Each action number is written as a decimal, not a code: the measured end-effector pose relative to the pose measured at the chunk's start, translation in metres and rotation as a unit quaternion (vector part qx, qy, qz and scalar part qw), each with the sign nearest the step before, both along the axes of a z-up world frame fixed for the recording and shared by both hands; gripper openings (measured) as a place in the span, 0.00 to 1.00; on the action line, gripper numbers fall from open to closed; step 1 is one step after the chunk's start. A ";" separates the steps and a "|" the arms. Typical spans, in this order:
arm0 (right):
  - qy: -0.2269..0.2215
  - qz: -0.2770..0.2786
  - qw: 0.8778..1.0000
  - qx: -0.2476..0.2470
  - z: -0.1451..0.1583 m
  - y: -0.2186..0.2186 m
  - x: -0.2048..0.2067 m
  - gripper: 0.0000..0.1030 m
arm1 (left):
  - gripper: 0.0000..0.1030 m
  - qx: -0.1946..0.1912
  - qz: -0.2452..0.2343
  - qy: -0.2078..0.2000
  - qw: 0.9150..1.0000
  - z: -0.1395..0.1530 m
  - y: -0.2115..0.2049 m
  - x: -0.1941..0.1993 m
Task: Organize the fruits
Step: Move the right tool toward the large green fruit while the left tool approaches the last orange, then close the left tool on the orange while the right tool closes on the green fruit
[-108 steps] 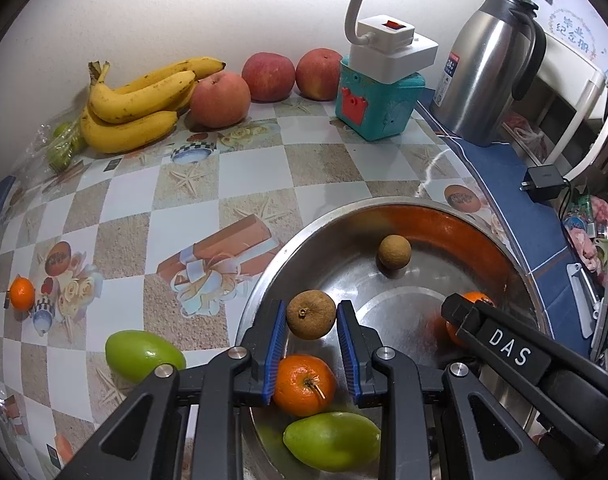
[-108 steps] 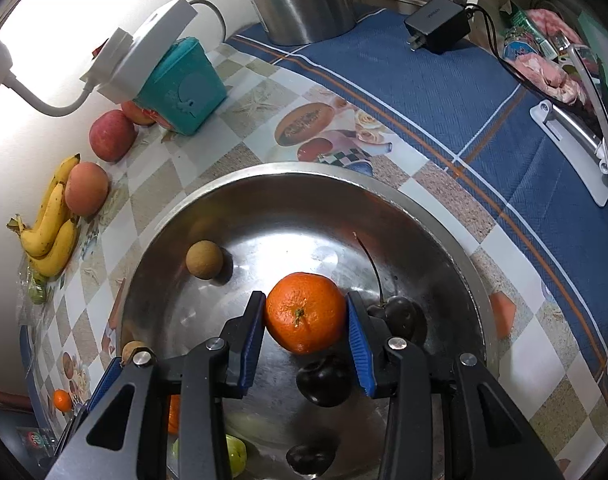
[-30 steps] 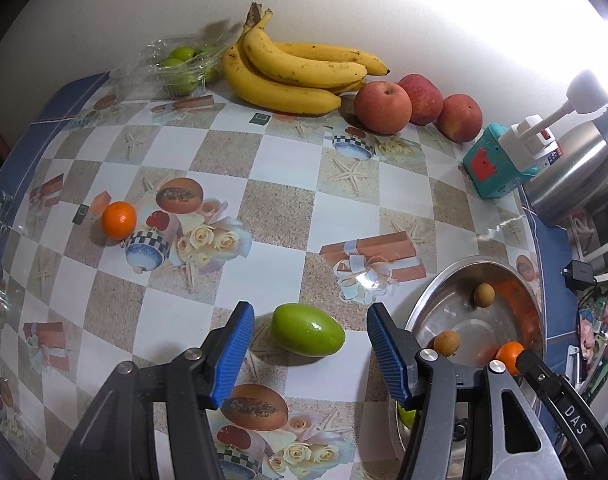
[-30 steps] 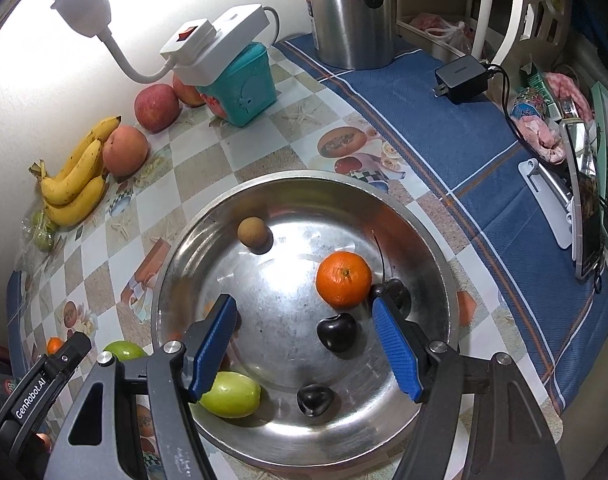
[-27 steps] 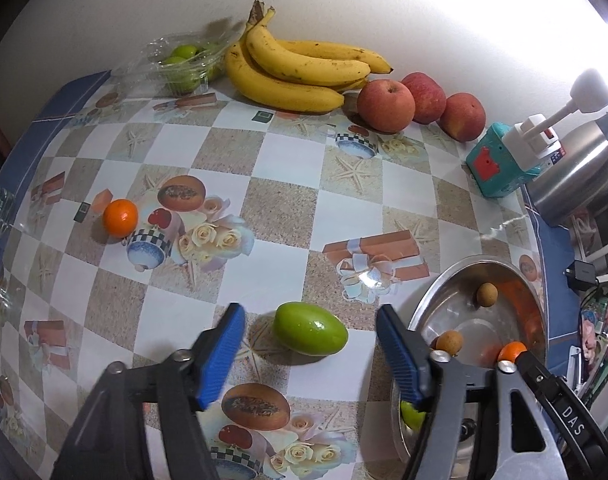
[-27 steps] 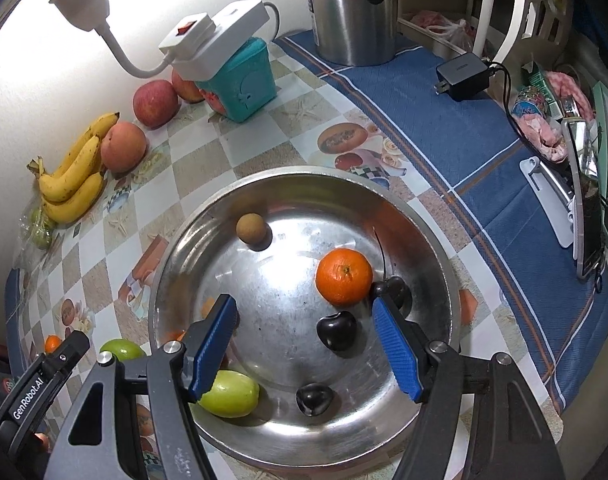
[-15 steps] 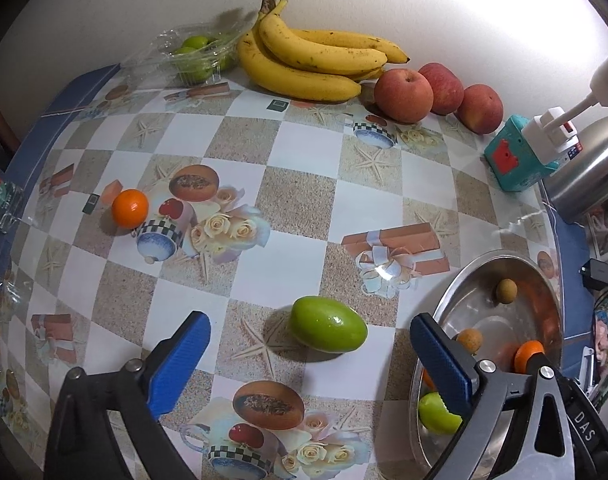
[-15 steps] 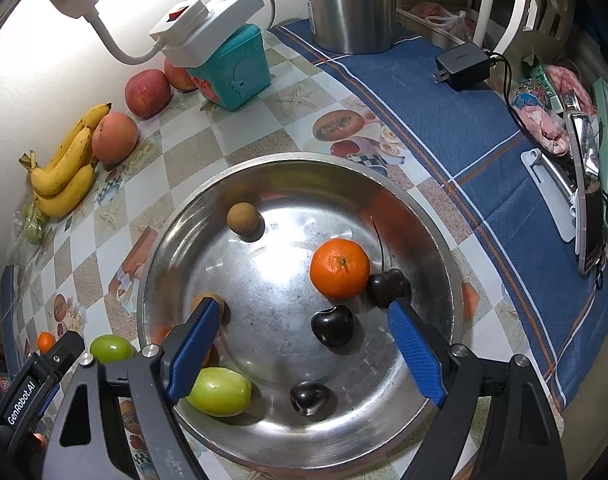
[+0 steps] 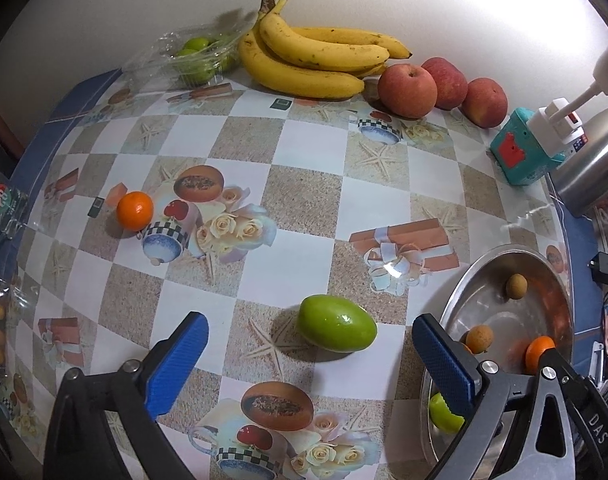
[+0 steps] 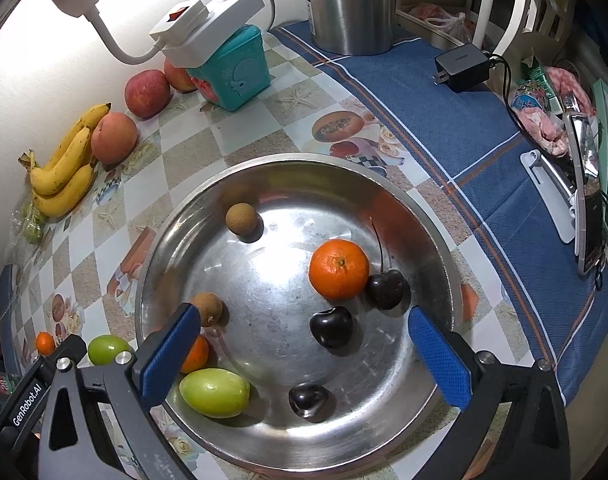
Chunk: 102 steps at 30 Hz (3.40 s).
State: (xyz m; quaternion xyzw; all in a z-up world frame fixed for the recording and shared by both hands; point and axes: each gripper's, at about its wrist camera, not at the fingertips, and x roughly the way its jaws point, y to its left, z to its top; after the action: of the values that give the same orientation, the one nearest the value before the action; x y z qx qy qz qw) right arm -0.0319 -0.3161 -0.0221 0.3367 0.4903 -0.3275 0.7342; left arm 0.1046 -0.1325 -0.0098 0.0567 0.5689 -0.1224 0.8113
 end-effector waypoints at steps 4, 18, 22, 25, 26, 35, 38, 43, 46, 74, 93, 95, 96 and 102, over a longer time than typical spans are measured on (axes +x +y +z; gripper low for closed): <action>-0.001 0.002 1.000 0.002 0.000 0.001 0.001 1.00 | 1.00 0.000 -0.006 -0.001 1.000 0.000 -0.002 -0.001; -0.002 0.009 1.000 0.003 -0.002 0.004 0.004 1.00 | 1.00 -0.006 -0.019 -0.011 1.000 0.008 -0.001 -0.002; -0.004 0.014 1.000 0.005 -0.003 0.006 0.006 1.00 | 1.00 0.005 -0.024 -0.025 0.999 0.013 0.005 0.002; -0.005 0.028 0.999 0.015 -0.005 0.010 0.011 1.00 | 1.00 0.012 -0.024 -0.032 0.999 0.015 0.015 0.007; -0.006 0.034 0.999 0.019 -0.006 0.012 0.013 1.00 | 1.00 0.017 -0.023 -0.035 0.999 0.015 0.019 0.009; -0.005 0.097 0.995 0.021 -0.004 0.045 0.042 1.00 | 1.00 0.056 0.008 -0.054 0.997 0.019 0.065 0.033; -0.006 0.119 0.993 0.022 -0.003 0.058 0.050 1.00 | 1.00 0.056 0.020 -0.054 0.997 0.020 0.079 0.038; -0.009 0.143 0.989 0.024 -0.002 0.074 0.059 1.00 | 1.00 0.047 0.046 -0.057 0.996 0.025 0.105 0.047; -0.028 0.152 0.988 0.029 0.003 0.081 0.064 1.00 | 1.00 0.055 0.062 -0.066 0.994 0.030 0.120 0.049; -0.083 0.219 0.971 0.045 0.007 0.146 0.122 1.00 | 1.00 0.008 0.110 -0.049 0.993 0.033 0.189 0.092; -0.055 0.219 0.974 0.034 -0.012 0.144 0.133 1.00 | 0.99 0.021 0.040 -0.023 0.999 -0.003 0.151 0.116; -0.049 0.219 0.974 0.035 -0.016 0.144 0.135 0.98 | 0.98 0.019 0.034 -0.022 0.999 -0.007 0.149 0.119; -0.045 0.220 0.974 0.037 -0.019 0.145 0.136 0.96 | 0.98 0.020 0.026 -0.021 0.999 -0.012 0.146 0.122; -0.024 0.220 0.974 0.044 -0.037 0.146 0.142 0.90 | 0.84 0.022 0.008 -0.008 1.000 -0.033 0.138 0.132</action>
State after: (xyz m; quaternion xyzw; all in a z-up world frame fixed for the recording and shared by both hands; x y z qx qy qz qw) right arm 0.1103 -0.1702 -0.0586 0.2604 0.5489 -0.1280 0.7839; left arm 0.2364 0.0059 -0.0427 0.0713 0.5654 -0.1026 0.8153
